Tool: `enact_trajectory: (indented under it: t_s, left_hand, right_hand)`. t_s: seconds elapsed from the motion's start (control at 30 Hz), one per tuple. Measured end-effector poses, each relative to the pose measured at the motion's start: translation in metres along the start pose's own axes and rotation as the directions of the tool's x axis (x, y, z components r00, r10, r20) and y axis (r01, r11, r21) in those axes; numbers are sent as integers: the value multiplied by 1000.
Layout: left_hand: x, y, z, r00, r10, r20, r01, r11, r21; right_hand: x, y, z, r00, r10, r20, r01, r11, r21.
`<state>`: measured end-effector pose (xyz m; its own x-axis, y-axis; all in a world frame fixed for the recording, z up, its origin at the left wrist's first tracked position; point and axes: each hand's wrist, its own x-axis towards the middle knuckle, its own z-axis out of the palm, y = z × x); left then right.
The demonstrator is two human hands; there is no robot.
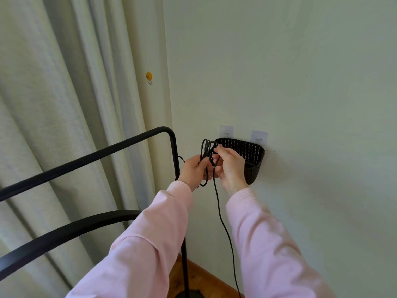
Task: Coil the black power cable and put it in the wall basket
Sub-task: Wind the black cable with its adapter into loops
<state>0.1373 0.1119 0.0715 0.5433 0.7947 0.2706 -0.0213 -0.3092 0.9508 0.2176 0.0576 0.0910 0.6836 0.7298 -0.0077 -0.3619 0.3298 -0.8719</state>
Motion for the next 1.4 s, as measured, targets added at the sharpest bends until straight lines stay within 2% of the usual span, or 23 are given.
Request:
enact_trajectory:
  t_s: [0.23, 0.43, 0.6, 0.67, 0.8, 0.9, 0.97, 1.03, 1.1, 1.17, 1.23, 1.33, 1.4]
  left_hand:
    - [-7, 7, -4, 999, 42, 21, -42, 999, 27]
    - [-4, 0, -3, 999, 18, 28, -19, 999, 33]
    - [0, -1, 0, 999, -32, -17, 31, 999, -26]
    - [2, -2, 1, 999, -34, -39, 34, 999, -21]
    - [6, -6, -1, 994, -52, -97, 52, 999, -9]
    - [8, -8, -3, 990, -96, -101, 85, 991, -107]
    - [9, -8, -3, 990, -96, -108, 83, 990, -112]
    - [10, -7, -4, 989, -88, -120, 75, 991, -110]
    - [12, -6, -5, 987, -91, -134, 75, 991, -115]
    - [13, -5, -6, 985, -94, -145, 78, 991, -113]
    - [15, -7, -6, 983, -99, -155, 85, 992, -93]
    - [17, -14, -5, 985, -69, -159, 74, 997, 30]
    - [16, -17, -4, 989, -46, -140, 65, 989, 133]
  right_hand:
    - [-3, 1, 10, 999, -23, 46, 23, 1000, -9]
    - [-6, 2, 10, 998, -42, 56, 46, 996, -76]
    - [-1, 8, 2, 990, -116, 86, 135, 950, -281]
    - [-2, 14, -4, 991, -57, 119, 94, 937, -336]
    - [-2, 27, -21, 962, 170, 212, -73, 914, -400]
    - [0, 36, -39, 890, 345, 297, -175, 862, -476]
    - [-1, 44, -46, 844, 427, 325, -194, 808, -556]
    - [-2, 53, -49, 814, 514, 271, -188, 674, -714]
    - [0, 61, -56, 793, 596, 128, -202, 456, -867]
    - [3, 68, -69, 766, 638, 75, -217, 367, -905]
    - [4, 70, -78, 779, 624, 56, -226, 363, -904]
    - [5, 62, -79, 844, 536, 8, -230, 376, -897]
    - [6, 53, -76, 881, 473, 16, -224, 446, -866]
